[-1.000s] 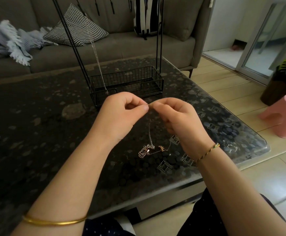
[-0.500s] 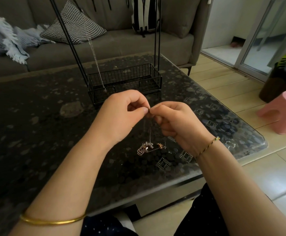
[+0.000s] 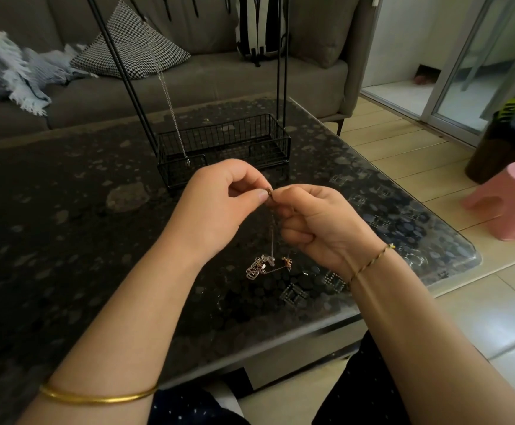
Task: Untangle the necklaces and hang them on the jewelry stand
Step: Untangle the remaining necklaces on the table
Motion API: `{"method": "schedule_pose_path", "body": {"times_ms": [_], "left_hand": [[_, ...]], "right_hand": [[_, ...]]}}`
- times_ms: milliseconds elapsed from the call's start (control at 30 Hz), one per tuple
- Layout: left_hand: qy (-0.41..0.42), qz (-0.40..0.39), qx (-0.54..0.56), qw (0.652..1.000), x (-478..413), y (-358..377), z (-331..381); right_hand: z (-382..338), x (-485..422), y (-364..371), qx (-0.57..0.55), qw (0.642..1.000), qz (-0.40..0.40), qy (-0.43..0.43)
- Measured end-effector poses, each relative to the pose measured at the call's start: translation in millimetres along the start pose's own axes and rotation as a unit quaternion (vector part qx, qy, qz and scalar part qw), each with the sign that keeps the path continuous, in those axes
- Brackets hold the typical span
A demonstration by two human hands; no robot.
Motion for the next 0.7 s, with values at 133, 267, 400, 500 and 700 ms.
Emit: {"method": "schedule_pose_path", "body": {"times_ms": [133,267,400,500,700], "left_hand": [[-0.028,-0.012,0.045,0.999,0,2,-6],[-0.064,-0.001,0.09,0.994,1,3,-13],[-0.084,0.015,0.097,0.992,1,3,-17],[-0.068,0.031,0.058,0.996,1,0,-12],[-0.028,0.063,-0.026,0.997,1,-5,0]], "right_hand": [[2,0,1,-0.035,0.999,-0.012,0.015],[2,-1,2,-0.055,0.998,-0.019,0.017],[2,-1,2,-0.064,0.998,-0.022,0.015],[3,-1,2,-0.076,0.997,-0.025,0.019],[5,-2,3,-0.094,0.995,-0.019,0.013]]}}
Point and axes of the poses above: each hand's wrist, its own x-axis away from the middle knuckle, its own y-axis out of the palm, z = x × y, the point moved 9 cm from there along -x, towards the middle knuckle, and after that the axes turned 9 degrees about x, right-handed, at the moved point
